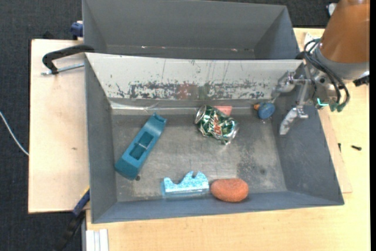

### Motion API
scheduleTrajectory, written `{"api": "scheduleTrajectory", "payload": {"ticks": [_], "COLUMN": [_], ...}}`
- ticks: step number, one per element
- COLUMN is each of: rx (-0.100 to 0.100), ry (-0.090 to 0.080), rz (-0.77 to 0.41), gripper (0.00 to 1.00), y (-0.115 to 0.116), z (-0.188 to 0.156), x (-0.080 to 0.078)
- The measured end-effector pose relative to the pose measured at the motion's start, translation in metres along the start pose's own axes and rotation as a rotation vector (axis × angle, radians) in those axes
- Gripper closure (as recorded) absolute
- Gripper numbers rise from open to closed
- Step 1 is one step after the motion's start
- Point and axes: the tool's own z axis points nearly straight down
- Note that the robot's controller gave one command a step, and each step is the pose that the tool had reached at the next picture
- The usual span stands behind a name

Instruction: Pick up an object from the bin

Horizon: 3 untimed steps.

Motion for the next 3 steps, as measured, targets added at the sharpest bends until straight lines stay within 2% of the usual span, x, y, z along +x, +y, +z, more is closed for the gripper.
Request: {"api": "scheduleTrajectory", "payload": {"ticks": [1,3], "rx": [0.002,0.002], "ry": [-0.008,-0.008], "rz": [-0.002,-0.282], "gripper": [0.0,0.0], "y": [0.001,0.052], "z": [-0.005,0.079], "x": [-0.002,0.064]}}
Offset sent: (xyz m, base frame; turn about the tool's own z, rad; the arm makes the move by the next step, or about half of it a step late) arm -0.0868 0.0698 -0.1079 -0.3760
